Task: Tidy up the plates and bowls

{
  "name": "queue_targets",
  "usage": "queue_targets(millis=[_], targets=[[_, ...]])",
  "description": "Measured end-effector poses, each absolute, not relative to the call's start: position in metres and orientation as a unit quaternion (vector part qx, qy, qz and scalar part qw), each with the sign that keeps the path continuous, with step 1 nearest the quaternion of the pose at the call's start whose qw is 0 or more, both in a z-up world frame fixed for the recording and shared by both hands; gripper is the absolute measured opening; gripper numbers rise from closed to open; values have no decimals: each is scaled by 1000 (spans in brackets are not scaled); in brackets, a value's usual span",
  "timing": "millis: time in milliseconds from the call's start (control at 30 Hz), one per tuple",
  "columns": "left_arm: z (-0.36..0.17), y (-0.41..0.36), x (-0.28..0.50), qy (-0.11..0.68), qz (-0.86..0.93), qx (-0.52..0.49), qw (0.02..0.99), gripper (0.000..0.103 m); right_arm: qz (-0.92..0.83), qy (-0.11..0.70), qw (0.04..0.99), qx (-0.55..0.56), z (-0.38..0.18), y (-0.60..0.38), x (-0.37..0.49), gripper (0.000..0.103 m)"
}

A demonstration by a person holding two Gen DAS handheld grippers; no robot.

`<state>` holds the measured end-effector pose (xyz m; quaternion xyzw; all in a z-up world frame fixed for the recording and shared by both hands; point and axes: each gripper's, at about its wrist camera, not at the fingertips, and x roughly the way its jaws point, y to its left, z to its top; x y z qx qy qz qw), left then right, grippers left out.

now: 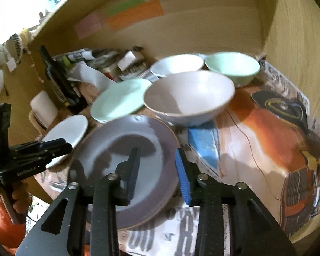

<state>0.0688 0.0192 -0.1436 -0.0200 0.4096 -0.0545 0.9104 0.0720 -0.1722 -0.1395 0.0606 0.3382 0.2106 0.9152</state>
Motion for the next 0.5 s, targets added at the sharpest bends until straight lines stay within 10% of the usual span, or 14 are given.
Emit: queue_targets(millis=[333, 500], targets=[[-101, 42, 39, 330, -15, -20, 944, 81, 264, 288, 919, 61, -111, -136, 64, 68], [-93, 64, 29, 317, 8, -26, 948, 88, 294, 289, 910, 54, -107, -108, 69, 69]])
